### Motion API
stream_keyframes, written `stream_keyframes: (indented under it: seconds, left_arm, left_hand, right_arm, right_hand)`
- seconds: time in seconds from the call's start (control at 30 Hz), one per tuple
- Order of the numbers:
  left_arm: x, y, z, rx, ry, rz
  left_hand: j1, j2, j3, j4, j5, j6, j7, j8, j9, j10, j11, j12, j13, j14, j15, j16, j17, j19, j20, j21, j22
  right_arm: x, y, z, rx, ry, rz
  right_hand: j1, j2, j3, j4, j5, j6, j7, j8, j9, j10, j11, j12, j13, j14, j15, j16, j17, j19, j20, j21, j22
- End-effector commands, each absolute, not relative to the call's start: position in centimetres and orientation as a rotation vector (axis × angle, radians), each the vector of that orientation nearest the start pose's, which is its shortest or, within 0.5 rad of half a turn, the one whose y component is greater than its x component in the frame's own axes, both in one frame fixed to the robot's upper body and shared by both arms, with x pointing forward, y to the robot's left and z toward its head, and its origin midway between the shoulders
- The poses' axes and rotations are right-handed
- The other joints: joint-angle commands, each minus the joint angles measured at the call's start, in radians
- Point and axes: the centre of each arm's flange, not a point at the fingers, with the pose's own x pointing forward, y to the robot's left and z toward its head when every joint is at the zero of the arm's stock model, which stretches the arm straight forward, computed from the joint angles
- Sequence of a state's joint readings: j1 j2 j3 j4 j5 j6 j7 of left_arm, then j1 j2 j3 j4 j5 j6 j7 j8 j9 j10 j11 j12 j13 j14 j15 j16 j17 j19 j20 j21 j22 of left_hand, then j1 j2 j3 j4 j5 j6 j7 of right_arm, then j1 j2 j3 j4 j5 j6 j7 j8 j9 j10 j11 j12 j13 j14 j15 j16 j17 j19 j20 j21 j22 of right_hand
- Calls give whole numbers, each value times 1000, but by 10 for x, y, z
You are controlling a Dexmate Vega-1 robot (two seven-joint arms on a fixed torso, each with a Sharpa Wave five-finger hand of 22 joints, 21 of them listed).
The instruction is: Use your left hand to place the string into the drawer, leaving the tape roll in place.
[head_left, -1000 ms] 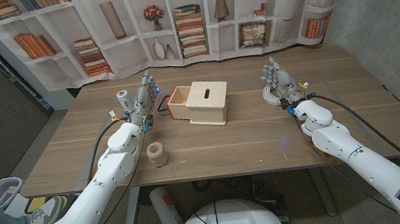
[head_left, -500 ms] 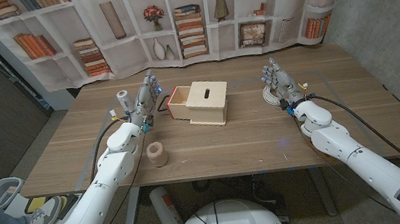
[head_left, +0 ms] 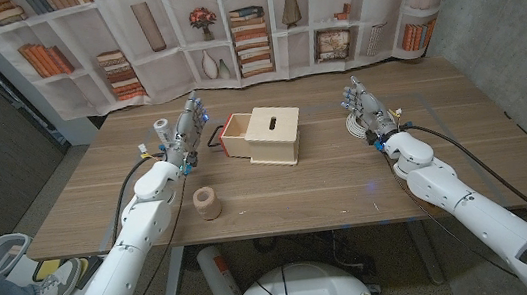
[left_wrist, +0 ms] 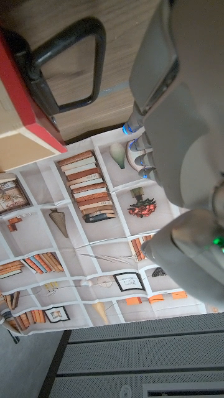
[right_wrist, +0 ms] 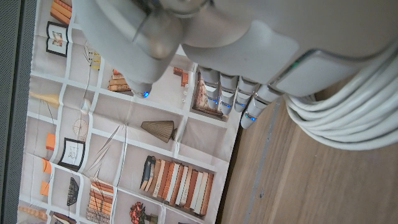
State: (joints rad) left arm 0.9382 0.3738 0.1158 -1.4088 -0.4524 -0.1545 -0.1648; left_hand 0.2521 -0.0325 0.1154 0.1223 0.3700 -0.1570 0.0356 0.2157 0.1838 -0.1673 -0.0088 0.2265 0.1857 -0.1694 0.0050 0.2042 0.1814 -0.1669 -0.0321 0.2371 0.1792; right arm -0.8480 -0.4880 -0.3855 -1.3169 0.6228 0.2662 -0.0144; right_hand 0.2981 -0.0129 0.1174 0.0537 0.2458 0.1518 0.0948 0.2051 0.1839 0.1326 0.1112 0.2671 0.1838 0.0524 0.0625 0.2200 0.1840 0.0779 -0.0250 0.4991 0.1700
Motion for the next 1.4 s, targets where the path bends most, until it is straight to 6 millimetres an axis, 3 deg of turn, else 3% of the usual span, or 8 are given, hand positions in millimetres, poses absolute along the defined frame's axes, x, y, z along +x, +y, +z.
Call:
stream_keyframes:
  seconds: [0.03, 0.87, 1.4]
  left_arm:
    - [630, 311, -17, 3, -617, -214]
    - [604, 329, -11, 76, -681, -158]
    - [596, 344, -18, 73, -717, -131]
  left_hand:
    - [13, -1, 2, -5, 7, 6, -2, 6, 5, -1, -2, 7, 4, -54, 3, 8, 2, -186, -7, 7, 5]
    - [24, 6, 0, -11, 10, 30, -4, 9, 4, 24, -4, 10, 3, -31, 2, 8, 1, -173, -3, 5, 5]
    - [34, 9, -2, -15, 12, 56, -5, 12, 3, 49, -8, 13, 2, -6, -2, 9, 1, -152, -2, 7, 4]
  right_arm:
    - [656, -268, -32, 29, -567, 193]
    - [651, -263, -20, 28, -611, 199]
    - [649, -263, -14, 25, -621, 196]
  right_hand:
    - [8, 8, 6, -3, -1, 10, -3, 1, 5, 12, -3, 7, 2, 7, 0, 0, 2, 8, -3, -3, 4]
    - [9, 12, 5, -6, -4, 18, -1, 1, 5, 24, -10, 6, 3, 16, -4, -4, 2, 14, -4, -13, 5]
    - [8, 13, 4, -7, -6, 20, -2, 0, 5, 27, -8, 3, 3, 27, 2, -4, 2, 18, -4, -20, 5]
